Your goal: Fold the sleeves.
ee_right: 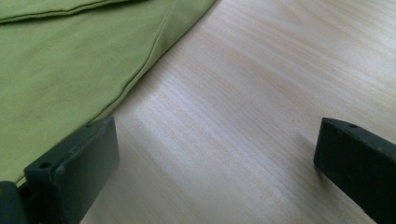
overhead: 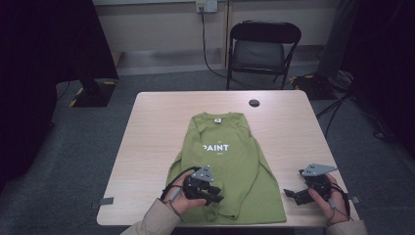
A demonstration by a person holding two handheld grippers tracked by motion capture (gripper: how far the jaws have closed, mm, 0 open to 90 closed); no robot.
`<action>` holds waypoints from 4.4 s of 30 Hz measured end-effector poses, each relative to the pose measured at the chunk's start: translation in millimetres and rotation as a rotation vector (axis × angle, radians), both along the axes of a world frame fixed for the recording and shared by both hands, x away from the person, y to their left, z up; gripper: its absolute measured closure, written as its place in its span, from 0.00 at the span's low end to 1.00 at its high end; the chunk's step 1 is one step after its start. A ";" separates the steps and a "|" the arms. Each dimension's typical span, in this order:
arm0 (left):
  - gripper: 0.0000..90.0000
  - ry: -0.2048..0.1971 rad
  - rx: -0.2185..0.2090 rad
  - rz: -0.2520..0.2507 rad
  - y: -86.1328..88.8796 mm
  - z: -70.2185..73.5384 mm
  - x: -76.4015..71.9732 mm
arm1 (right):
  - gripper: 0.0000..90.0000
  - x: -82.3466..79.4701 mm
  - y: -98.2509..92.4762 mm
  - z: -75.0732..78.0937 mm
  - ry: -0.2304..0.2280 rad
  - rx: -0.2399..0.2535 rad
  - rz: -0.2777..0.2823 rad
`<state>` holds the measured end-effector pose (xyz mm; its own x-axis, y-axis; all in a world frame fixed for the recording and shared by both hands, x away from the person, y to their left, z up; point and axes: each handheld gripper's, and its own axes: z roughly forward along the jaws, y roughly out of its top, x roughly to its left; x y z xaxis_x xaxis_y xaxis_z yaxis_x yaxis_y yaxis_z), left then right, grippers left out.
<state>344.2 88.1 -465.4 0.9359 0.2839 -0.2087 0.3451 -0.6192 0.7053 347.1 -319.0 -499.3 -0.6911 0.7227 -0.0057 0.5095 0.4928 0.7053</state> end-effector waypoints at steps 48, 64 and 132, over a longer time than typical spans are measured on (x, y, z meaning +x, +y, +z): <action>0.02 -0.003 0.017 0.122 36.7 -10.5 10.1 | 0.00 0.0 0.0 0.0 0.000 0.000 0.000; 0.03 -0.038 0.039 0.181 63.6 -12.3 15.6 | 0.00 0.0 0.0 0.0 0.000 0.000 0.000; 0.02 -0.044 0.035 0.424 171.8 -24.4 23.4 | 0.00 0.0 0.0 0.0 0.000 0.000 0.000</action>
<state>367.6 259.9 -489.8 0.7427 0.6515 -0.1544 0.5440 -0.4527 0.7065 347.1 -319.0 -499.3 -0.6911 0.7228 -0.0057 0.5096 0.4928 0.7053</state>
